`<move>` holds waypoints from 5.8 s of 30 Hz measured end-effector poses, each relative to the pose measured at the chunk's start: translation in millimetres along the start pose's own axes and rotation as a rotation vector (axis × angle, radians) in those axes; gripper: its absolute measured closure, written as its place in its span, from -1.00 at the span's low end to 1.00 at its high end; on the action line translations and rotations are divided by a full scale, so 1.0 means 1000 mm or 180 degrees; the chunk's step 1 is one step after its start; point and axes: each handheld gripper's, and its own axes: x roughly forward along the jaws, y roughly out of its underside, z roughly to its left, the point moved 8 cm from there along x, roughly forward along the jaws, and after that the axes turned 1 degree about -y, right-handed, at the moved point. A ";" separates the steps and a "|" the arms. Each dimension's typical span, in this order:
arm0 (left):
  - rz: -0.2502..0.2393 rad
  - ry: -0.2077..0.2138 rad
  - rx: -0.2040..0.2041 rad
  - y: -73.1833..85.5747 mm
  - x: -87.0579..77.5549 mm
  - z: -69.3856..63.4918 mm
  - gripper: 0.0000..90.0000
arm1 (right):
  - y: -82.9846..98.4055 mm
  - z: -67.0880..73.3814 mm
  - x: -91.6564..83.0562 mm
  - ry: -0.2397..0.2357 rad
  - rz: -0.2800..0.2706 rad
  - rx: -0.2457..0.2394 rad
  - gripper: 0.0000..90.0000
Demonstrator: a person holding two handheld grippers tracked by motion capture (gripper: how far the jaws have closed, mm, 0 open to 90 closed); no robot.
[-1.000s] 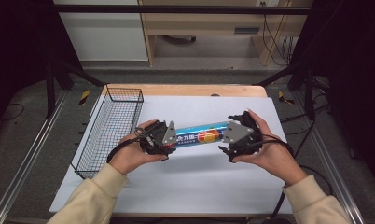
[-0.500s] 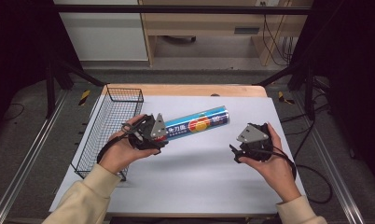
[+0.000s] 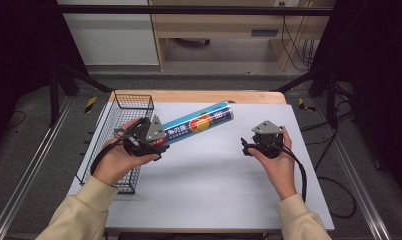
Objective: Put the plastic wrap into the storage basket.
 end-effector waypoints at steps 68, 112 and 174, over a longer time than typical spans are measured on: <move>0.0763 -0.0882 -0.1111 0.072 -0.077 0.004 -0.31 | 0.043 -0.001 -0.020 0.0615 0.0092 0.0500 -0.83; 0.1476 -0.0841 -0.2075 0.145 -0.059 0.002 -0.30 | 0.038 0.009 -0.019 0.0413 0.0037 0.0452 -0.80; 0.2406 -0.0522 -0.1832 0.162 -0.031 0.006 -0.30 | 0.042 0.014 -0.015 0.0309 0.0132 0.0455 -0.81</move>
